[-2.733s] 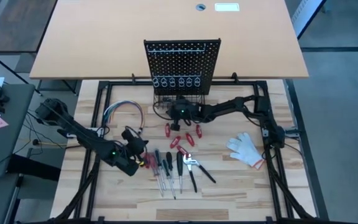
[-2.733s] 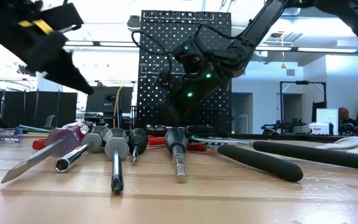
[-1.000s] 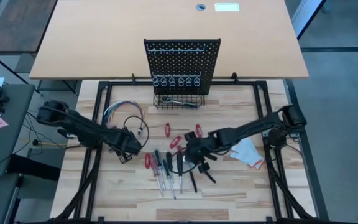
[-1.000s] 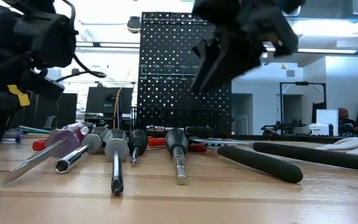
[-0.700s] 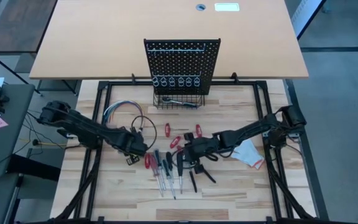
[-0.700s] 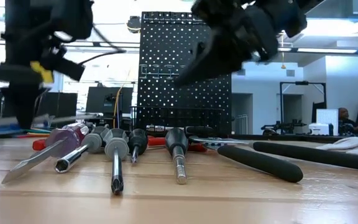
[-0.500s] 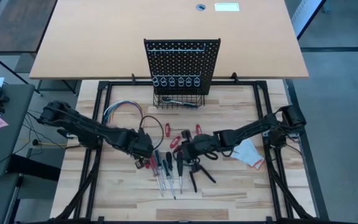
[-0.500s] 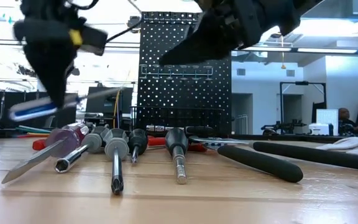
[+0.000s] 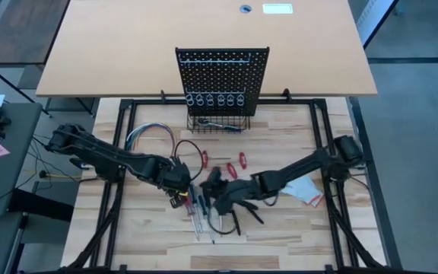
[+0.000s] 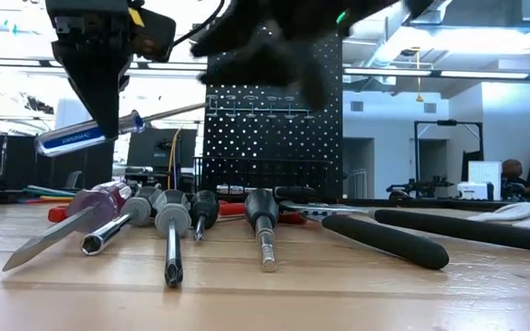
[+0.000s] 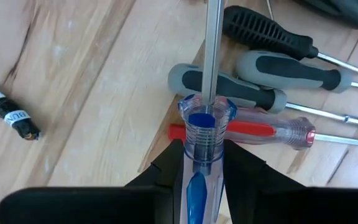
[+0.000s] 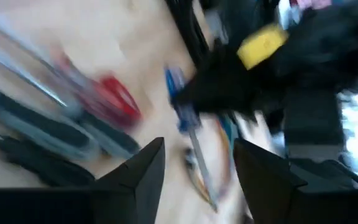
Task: Hang tools onto peg board
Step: Hang the blue screwdriver on the pegboard
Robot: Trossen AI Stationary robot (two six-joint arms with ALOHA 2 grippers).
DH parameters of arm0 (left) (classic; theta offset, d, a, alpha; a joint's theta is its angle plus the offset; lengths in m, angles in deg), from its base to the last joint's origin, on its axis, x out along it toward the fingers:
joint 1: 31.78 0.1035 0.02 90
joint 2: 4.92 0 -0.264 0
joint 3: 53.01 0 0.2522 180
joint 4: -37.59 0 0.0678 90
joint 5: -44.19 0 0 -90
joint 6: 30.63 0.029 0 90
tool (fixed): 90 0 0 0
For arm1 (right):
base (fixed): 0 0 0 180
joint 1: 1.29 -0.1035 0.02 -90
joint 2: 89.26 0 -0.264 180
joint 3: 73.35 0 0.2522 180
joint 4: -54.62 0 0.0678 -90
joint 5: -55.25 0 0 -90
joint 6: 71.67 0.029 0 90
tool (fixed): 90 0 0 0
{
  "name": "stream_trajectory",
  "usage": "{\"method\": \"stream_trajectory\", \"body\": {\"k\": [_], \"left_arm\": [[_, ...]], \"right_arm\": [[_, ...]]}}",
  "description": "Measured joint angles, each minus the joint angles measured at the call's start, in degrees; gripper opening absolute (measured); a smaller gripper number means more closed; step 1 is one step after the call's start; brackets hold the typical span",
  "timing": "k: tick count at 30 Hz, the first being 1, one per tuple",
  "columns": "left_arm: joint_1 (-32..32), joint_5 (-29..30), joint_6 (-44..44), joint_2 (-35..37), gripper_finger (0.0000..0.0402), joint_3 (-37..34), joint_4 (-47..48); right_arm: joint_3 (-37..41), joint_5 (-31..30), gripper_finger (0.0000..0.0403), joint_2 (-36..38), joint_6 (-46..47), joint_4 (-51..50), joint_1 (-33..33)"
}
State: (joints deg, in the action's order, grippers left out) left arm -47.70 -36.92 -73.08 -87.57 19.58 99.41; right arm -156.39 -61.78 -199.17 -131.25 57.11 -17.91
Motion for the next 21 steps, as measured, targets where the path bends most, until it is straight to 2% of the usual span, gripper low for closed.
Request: {"method": "stream_trajectory", "body": {"k": [3,5,10,16,21], "left_arm": [[0.0,0.0,-0.1,0.0,0.0070,0.0,0.0],[0.0,-0.1,-0.3,0.0,0.0070,0.0,-0.1],[0.0,-0.1,-0.3,0.0,0.0070,0.0,-0.4],[0.0,0.1,-0.3,0.0,0.0070,0.0,-0.8],[0.1,0.3,-0.4,0.0,0.0069,0.0,-1.1]], "right_arm": [[-3.9,-8.0,0.0178,-4.3,-5.8,0.4,0.2],[-6.3,-9.7,0.0167,-6.5,-7.7,0.6,0.7],[-9.7,-10.7,0.0129,-9.5,-8.4,-1.2,1.0],[-10.6,-10.4,0.0073,-9.4,-7.1,-4.3,2.3],[-10.5,-9.0,0.0057,-9.5,-5.7,-7.1,3.5]]}}
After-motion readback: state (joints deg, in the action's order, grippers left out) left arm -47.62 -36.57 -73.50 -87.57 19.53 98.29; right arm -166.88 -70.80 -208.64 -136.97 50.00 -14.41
